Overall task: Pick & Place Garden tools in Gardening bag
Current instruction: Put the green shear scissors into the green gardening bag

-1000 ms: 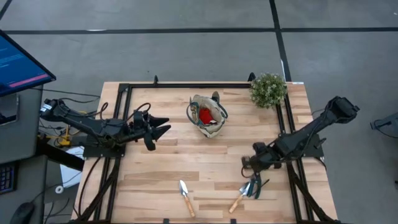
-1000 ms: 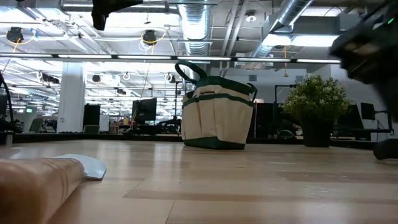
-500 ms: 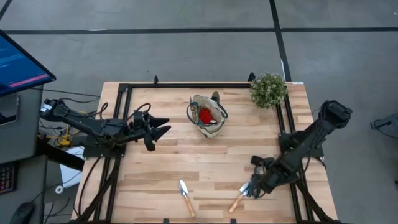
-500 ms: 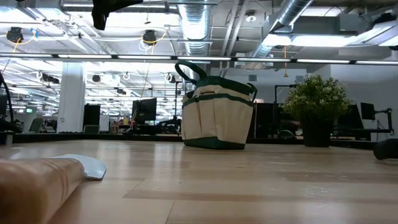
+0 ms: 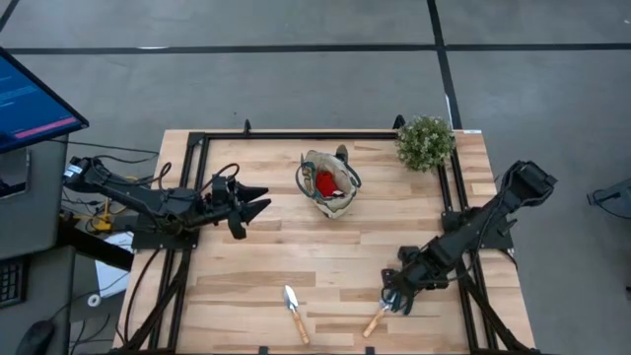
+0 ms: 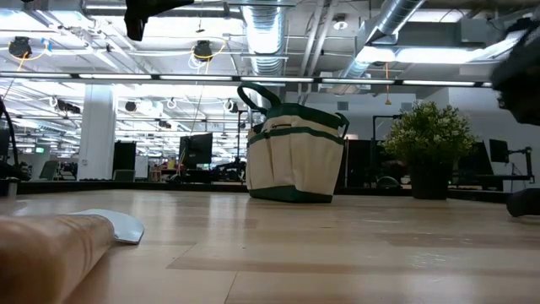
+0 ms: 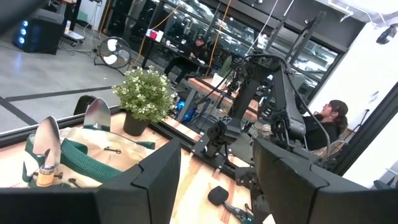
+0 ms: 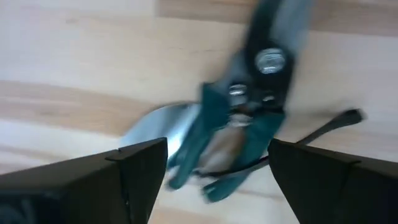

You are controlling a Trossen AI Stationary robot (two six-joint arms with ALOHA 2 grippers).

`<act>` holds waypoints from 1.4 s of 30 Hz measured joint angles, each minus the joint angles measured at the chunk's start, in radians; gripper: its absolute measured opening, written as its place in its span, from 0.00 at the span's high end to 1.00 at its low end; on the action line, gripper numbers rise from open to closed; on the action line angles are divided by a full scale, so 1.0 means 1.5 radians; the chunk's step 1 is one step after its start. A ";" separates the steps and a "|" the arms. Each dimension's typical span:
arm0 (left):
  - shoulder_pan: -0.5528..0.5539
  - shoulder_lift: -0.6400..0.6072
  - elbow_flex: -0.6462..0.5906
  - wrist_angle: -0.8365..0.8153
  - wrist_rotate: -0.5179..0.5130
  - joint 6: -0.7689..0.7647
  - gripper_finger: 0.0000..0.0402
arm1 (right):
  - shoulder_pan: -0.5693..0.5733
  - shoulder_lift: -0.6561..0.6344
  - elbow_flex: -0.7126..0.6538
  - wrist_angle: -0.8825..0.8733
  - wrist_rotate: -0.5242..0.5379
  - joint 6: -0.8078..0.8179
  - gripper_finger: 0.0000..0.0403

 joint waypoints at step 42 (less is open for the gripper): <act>0.001 0.000 0.000 0.001 0.027 -0.016 0.50 | -0.028 0.014 0.018 0.010 0.072 0.026 0.90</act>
